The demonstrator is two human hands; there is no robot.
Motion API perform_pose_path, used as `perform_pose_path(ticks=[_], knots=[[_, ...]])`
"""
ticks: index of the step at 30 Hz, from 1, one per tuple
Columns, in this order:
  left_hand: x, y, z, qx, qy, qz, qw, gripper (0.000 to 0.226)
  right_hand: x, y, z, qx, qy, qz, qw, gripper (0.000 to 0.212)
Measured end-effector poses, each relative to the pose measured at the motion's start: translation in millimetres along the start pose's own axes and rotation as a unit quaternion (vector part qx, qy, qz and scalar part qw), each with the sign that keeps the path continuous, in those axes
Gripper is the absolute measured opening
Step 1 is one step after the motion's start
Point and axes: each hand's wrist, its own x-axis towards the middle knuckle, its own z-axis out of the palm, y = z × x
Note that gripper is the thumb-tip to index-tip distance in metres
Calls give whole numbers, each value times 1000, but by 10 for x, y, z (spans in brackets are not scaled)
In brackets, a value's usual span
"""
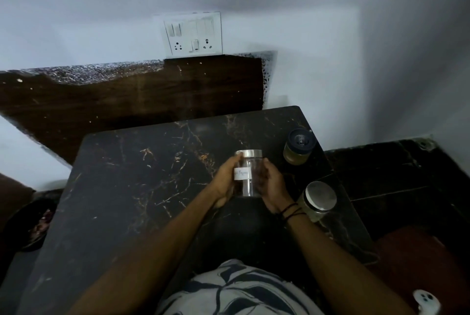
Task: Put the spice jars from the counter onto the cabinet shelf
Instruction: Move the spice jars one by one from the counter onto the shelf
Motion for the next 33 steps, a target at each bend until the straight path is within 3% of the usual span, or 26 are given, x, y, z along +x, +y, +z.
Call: perform_pose_path(ticks=[7,13,17,20,23,28,33], knots=[[-60,-93,-58,-5,21,-6,1000,47,-60,62,-7,-17,15,13,1000,50],[-28,278,26,-10,28,49,998,46,-53,-275,109,-51,-7,-89,995,49],[-47,822,198,-23,26,119,992,50,-83,-813,361,-70,-26,-168,983,39],[-139,1339,354,-16,4,180,983,55,-160,-1290,579,-65,-82,-232,967,35],[-301,1950,514,-1,-28,241,970,52,-290,-1825,838,-78,-123,-305,941,42],[-674,2948,842,31,-32,325,945,53,-575,-2681,1336,-77,-144,-401,901,33],[-982,3534,1039,62,-20,388,919,46,-702,-3217,1589,-87,-132,-482,862,25]])
